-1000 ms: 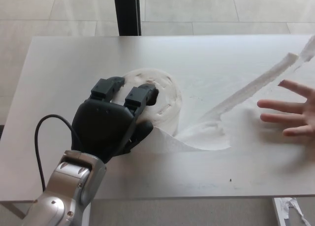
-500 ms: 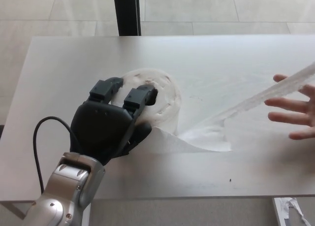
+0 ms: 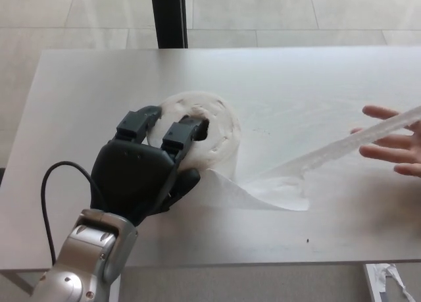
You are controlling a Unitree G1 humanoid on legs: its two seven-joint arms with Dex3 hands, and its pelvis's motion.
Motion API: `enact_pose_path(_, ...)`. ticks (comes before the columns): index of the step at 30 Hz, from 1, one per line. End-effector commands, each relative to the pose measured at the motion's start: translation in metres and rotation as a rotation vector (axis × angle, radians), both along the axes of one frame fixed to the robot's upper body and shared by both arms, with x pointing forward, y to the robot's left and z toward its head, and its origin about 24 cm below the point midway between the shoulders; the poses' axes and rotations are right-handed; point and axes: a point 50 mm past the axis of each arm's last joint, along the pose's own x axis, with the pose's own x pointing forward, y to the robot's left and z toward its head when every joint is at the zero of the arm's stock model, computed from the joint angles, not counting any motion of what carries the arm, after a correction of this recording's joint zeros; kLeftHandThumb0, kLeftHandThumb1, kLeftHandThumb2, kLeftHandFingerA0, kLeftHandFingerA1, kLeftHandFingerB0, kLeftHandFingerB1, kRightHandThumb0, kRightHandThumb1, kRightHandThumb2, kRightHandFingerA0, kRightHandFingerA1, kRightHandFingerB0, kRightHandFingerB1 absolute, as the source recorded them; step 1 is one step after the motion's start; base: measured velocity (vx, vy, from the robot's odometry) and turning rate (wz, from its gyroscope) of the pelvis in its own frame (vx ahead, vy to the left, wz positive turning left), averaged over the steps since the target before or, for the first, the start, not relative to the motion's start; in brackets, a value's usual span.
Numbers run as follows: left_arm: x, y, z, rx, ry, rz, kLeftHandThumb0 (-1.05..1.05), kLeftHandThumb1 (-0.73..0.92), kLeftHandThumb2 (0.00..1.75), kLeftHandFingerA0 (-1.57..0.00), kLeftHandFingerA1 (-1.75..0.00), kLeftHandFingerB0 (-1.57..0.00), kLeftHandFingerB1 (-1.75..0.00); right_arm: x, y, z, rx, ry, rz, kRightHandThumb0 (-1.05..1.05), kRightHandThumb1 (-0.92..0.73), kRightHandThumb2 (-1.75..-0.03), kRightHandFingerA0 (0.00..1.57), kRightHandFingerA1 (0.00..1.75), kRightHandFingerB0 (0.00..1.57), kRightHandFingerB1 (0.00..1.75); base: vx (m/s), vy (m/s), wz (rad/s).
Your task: A toilet paper roll is kept in the middle of the desk infront of the robot. The robot places its left hand on the top of the toilet paper roll to hold it still and uses its right hand to tear off a piece of toilet paper from it and hands the paper to a person
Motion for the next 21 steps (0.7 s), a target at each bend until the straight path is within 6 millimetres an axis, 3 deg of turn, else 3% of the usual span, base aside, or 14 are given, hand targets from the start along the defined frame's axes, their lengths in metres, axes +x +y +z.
enact_pose_path(1,-0.046,0.014,-0.074,0.138,0.43,0.022,-0.6,0.84,0.65,-0.33,-0.48,-0.4,-0.4,-0.007,0.002,0.017,-0.16,-0.042,-0.026,-0.25,-0.57,-1.08,0.96,1.75,0.81,1.61,0.0,0.0,0.0)
enact_pose_path(4,-0.048,0.016,-0.075,0.144,0.435,0.026,-0.6,0.84,0.65,-0.33,-0.48,-0.4,-0.4,-0.007,0.002,0.023,-0.173,-0.072,-0.038,-0.19,-0.53,-1.15,0.97,1.75,0.84,1.59,0.0,0.0,0.0)
enact_pose_path(5,-0.048,0.018,-0.075,0.141,0.452,0.035,-0.6,0.84,0.65,-0.32,-0.47,-0.39,-0.39,-0.009,-0.002,0.036,-0.158,-0.079,-0.092,-0.21,-0.6,-0.94,0.94,1.75,0.81,1.45,0.0,0.0,0.0)
enact_pose_path(6,-0.047,0.02,-0.075,0.158,0.439,0.03,-0.61,0.84,0.65,-0.35,-0.48,-0.4,-0.4,-0.011,-0.003,0.041,-0.144,-0.09,-0.095,-0.23,-0.63,-0.81,0.89,1.75,0.77,1.53,0.0,0.0,0.0)
enact_pose_path(7,-0.047,0.021,-0.076,0.161,0.435,0.03,-0.6,0.84,0.65,-0.34,-0.49,-0.41,-0.41,-0.014,-0.005,0.048,-0.157,-0.103,-0.104,-0.38,-0.56,-1.01,1.15,1.34,1.0,1.23,0.0,0.0,0.0)
enact_pose_path(8,-0.047,0.022,-0.077,0.156,0.439,0.033,-0.6,0.84,0.65,-0.34,-0.49,-0.41,-0.41,-0.018,-0.007,0.056,-0.186,-0.114,-0.115,-0.38,-0.56,-1.01,1.15,1.34,1.0,1.23,0.0,0.0,0.0)
enact_pose_path(9,-0.048,0.024,-0.077,0.15,0.44,0.033,-0.6,0.83,0.65,-0.35,-0.49,-0.4,-0.41,-0.021,-0.008,0.062,-0.191,-0.129,-0.106,-0.34,-0.74,-0.77,0.9,1.75,0.76,1.63,0.0,0.0,0.0)
enact_pose_path(10,-0.049,0.026,-0.078,0.161,0.448,0.037,-0.67,0.7,1.04,-0.29,-0.57,-0.35,-0.54,-0.024,-0.009,0.066,-0.232,-0.144,-0.13,-0.31,-0.7,-0.8,0.91,1.75,0.79,1.58,0.0,0.0,0.0)
enact_pose_path(11,-0.049,0.026,-0.078,0.172,0.455,0.035,-0.62,0.86,0.65,-0.32,-0.47,-0.38,-0.4,-0.026,-0.01,0.071,-0.228,-0.144,-0.143,-0.31,-0.71,-0.77,0.89,1.75,0.79,1.58,0.0,0.0,0.0)
enact_pose_path(14,-0.052,0.028,-0.08,0.19,0.461,0.034,-0.63,0.86,0.65,-0.32,-0.48,-0.39,-0.4,-0.033,-0.014,0.084,-0.271,-0.162,-0.175,-0.25,-0.69,-0.9,0.93,1.75,0.8,1.59,0.0,0.0,0.0)
enact_pose_path(15,-0.053,0.028,-0.08,0.194,0.467,0.035,-0.63,0.86,0.65,-0.32,-0.48,-0.38,-0.39,-0.035,-0.016,0.091,-0.265,-0.174,-0.178,-0.18,-0.66,-0.87,1.14,1.75,0.79,1.51,0.0,0.0,0.0)
enact_pose_path(17,-0.053,0.027,-0.081,0.19,0.462,0.031,-0.63,0.85,0.65,-0.32,-0.48,-0.39,-0.4,-0.041,-0.019,0.1,-0.29,-0.177,-0.212,-0.18,-0.66,-0.88,1.14,1.74,0.79,1.49,0.0,0.0,0.0)
enact_pose_path(20,-0.05,0.03,-0.078,0.164,0.449,0.038,-0.62,0.85,0.65,-0.33,-0.5,-0.4,-0.41,-0.064,-0.028,0.13,-0.332,-0.226,-0.254,-0.25,-0.65,-1.01,0.93,1.75,0.77,1.62,0.0,0.0,0.0)
enact_pose_path(21,-0.048,0.031,-0.077,0.157,0.433,0.039,-0.68,0.7,1.04,-0.29,-0.57,-0.36,-0.55,-0.07,-0.032,0.136,-0.326,-0.228,-0.278,-0.25,-0.65,-1.0,0.91,1.75,0.76,1.6,0.0,0.0,0.0)
